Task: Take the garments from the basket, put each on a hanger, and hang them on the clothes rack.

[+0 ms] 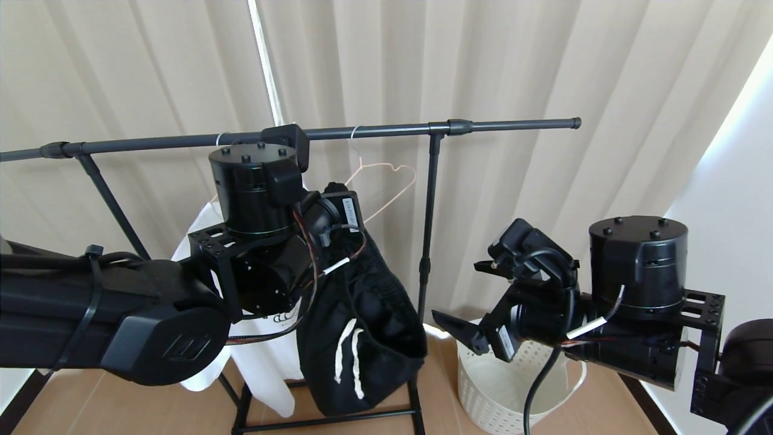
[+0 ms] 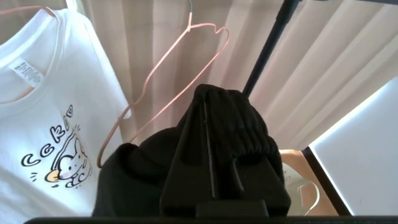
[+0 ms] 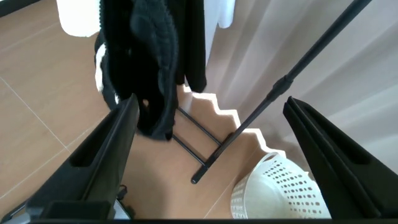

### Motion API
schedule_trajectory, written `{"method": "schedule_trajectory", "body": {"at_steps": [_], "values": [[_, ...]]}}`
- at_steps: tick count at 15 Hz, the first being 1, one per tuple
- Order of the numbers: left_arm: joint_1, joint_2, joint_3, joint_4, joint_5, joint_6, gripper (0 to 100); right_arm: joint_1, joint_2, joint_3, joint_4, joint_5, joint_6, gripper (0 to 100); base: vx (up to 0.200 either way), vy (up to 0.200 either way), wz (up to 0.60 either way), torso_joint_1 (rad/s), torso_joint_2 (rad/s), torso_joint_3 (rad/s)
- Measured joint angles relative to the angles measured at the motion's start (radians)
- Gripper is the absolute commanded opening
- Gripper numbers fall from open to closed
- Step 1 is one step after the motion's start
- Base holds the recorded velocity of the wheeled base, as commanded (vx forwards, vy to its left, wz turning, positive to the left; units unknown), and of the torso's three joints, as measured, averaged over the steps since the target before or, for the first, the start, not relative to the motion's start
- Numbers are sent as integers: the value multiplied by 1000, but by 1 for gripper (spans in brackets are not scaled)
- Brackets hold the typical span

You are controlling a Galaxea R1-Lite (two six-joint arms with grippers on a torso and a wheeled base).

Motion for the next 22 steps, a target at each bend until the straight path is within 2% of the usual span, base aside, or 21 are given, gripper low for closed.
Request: {"method": "schedule_trajectory", "body": {"at_steps": [5,10,15,22], "values": [[-50,-1,13,-1,0,-6,0,-22,84,-19,-80,-13,32,100,0,0,0,0,0,0],[-90,-2,19,-3,0,-8,0,-36,130,-22,-85,-11,33,100,0,0,0,0,0,0],[-100,-2,21,-3,1,-11,0,1,152,-15,-86,-12,33,100,0,0,0,0,0,0],[-107,-9,22,-4,4,-10,0,-5,198,-24,-98,-19,33,100,0,0,0,0,0,0]]}}
